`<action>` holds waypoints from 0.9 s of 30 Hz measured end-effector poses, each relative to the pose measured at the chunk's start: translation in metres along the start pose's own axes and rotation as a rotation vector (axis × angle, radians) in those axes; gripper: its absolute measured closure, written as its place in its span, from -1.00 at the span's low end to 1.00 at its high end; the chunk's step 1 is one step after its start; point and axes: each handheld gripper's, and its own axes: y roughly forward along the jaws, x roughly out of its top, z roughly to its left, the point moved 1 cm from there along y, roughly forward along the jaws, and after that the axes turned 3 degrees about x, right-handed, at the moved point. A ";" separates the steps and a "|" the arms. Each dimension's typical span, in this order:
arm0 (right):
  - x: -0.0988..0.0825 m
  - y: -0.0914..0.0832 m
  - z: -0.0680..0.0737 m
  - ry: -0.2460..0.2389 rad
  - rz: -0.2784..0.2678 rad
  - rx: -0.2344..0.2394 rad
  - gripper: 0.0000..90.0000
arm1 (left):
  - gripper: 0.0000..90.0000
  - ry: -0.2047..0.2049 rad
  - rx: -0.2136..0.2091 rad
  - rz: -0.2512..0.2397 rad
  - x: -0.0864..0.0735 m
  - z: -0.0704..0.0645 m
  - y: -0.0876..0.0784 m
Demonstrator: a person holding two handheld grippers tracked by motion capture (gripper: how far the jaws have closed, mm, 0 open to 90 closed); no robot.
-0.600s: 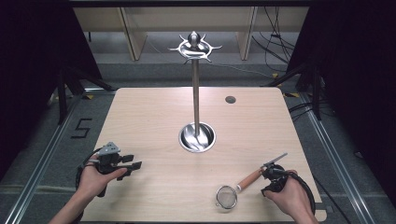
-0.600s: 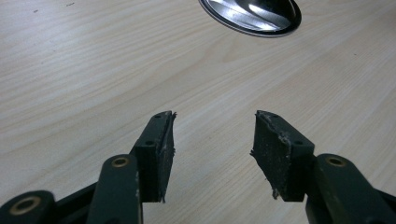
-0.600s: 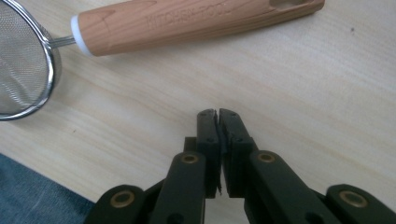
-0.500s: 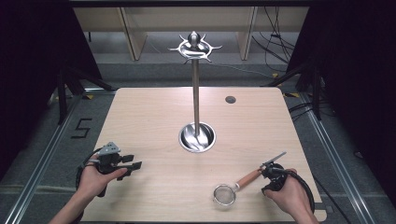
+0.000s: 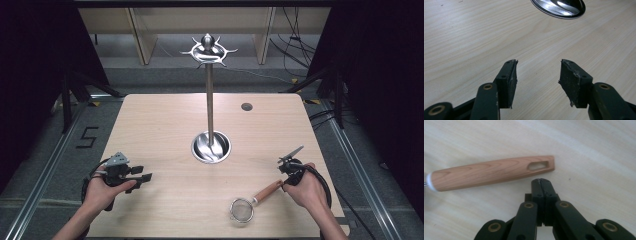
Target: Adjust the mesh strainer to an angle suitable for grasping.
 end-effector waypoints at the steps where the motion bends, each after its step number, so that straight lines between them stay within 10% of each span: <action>1: 0.002 0.001 0.000 0.022 -0.013 0.003 1.00 | 0.03 -0.001 -0.001 0.000 0.000 0.000 0.000; 27: 0.045 0.010 -0.007 0.012 0.008 -0.049 1.00 | 0.03 -0.015 -0.008 0.004 0.000 0.001 0.000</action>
